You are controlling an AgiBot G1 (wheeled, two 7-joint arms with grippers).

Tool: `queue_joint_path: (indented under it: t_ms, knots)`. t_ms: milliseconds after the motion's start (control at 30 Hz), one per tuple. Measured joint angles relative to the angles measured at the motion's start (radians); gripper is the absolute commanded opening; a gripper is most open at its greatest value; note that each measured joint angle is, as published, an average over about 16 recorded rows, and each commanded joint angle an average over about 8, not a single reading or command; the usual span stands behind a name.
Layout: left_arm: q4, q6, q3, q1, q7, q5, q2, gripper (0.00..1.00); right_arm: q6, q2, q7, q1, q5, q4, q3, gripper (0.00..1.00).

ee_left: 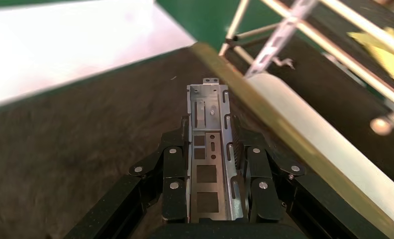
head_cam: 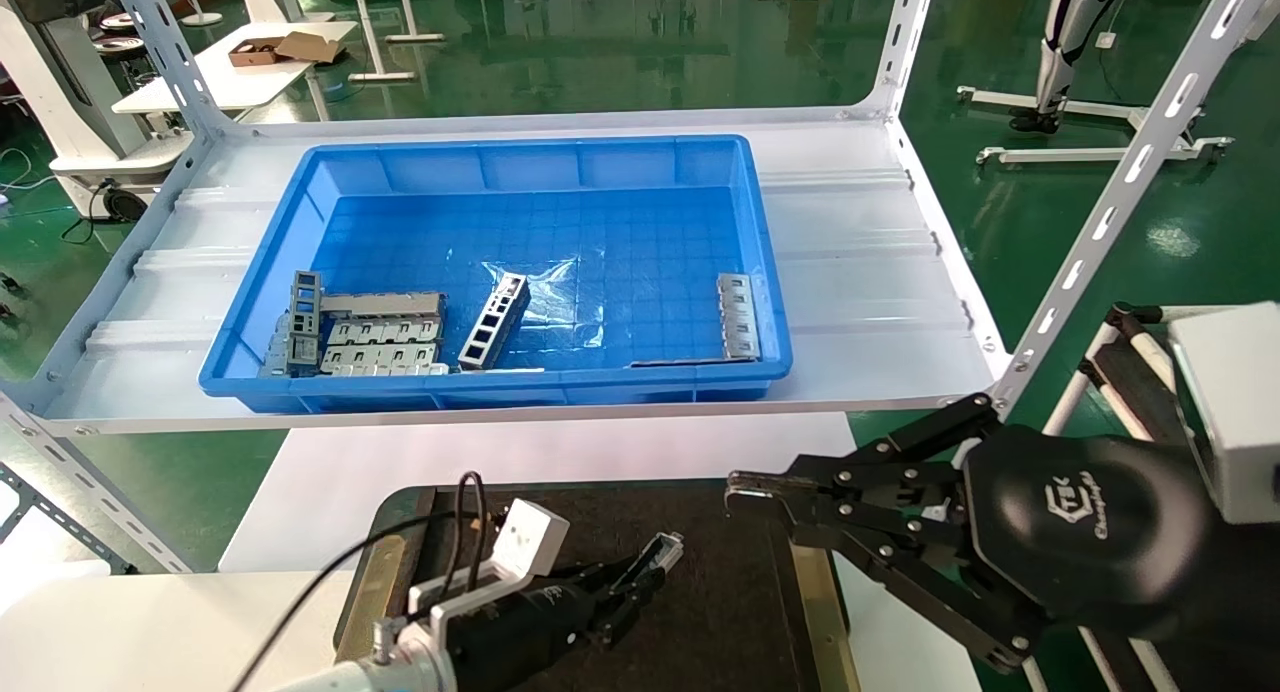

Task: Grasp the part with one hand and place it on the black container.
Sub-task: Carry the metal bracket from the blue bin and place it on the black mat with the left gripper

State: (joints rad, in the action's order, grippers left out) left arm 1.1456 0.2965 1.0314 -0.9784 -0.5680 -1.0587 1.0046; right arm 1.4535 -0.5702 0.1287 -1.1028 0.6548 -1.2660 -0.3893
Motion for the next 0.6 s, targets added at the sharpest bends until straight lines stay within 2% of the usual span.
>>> queue_joint_path:
  t_ms: [367,600]
  knots:
    - [-0.212,-0.295,0.069,-0.004,-0.107,0.003,0.223,0.0,0.0,0.0,0.0,0.0,0.0,0.0,0.0,0.0]
    - [-0.294,-0.44,0.1,-0.003,-0.125,0.054,0.315,0.0,0.0,0.0,0.0,0.0,0.0,0.0,0.0,0.0]
